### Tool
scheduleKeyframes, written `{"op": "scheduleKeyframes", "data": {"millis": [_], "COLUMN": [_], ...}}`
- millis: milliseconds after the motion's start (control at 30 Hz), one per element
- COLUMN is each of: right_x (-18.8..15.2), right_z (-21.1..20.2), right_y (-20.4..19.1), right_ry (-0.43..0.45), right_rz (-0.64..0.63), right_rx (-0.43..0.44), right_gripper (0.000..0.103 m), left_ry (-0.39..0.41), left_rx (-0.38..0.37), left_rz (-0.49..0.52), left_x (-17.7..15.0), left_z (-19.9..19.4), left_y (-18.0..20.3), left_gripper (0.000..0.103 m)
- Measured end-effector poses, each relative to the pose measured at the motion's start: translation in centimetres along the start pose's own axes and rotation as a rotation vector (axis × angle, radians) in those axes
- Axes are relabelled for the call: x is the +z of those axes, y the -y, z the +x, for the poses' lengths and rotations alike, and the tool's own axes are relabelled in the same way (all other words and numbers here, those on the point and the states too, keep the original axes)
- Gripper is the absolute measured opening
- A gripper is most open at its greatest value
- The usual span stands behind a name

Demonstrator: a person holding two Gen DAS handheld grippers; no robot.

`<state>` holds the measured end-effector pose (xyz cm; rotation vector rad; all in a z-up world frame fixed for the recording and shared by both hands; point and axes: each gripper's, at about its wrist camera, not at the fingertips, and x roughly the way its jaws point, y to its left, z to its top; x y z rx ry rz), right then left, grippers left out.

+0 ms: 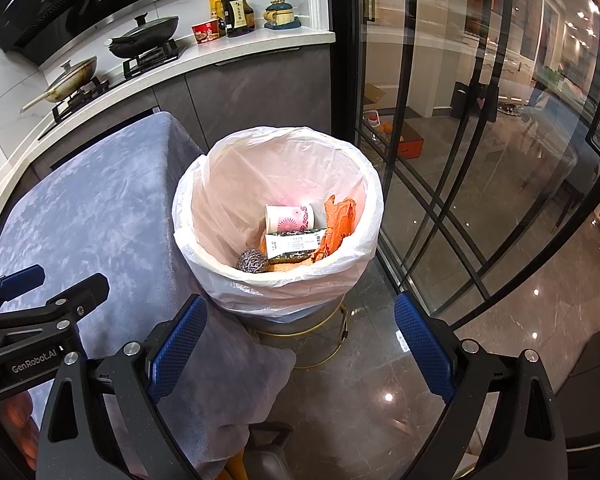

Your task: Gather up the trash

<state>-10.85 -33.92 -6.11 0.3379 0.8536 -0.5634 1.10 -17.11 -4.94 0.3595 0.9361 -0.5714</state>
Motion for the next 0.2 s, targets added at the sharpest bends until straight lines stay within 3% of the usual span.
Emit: {"op": "scheduleKeyframes", "data": {"millis": [200], "right_x": [-0.06], "right_z": [0.05], "right_y": [-0.18], "right_ry": [0.003], "right_rz": [0.000], "right_rx": [-0.001], "right_gripper": [0.091], "left_ry": [0.007], "left_rx": [-0.013], "left_rz": [-0.003], "left_x": [-0.11], "left_z": [-0.04], "left_y": [-0.26], "left_gripper": [0.093]}}
